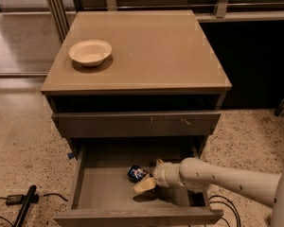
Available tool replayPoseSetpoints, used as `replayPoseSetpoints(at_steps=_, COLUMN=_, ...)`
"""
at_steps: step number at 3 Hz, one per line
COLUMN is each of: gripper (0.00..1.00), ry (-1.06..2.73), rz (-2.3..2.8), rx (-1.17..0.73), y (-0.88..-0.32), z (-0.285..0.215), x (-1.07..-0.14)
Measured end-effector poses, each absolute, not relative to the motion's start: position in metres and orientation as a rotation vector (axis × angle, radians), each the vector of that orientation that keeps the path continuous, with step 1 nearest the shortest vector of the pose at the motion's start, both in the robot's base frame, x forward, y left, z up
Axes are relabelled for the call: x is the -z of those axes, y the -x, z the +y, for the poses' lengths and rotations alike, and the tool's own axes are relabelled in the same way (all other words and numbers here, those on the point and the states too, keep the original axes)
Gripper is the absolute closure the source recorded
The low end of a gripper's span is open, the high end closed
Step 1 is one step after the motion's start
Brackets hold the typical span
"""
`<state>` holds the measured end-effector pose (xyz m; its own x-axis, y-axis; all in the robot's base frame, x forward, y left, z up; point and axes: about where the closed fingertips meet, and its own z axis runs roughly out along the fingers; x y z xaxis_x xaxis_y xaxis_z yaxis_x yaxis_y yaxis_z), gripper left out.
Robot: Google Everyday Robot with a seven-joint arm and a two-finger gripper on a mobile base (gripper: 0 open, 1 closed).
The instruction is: Place pepsi can into middle drawer
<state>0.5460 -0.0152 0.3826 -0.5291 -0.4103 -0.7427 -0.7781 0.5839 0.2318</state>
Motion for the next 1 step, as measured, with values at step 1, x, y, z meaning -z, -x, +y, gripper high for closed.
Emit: replayPoseSetpoints(at_steps=1, gripper=0.0, ry=0.94, rz=2.169, rx=-0.738, y=-0.546, z=-0.0152, x=-0.3826)
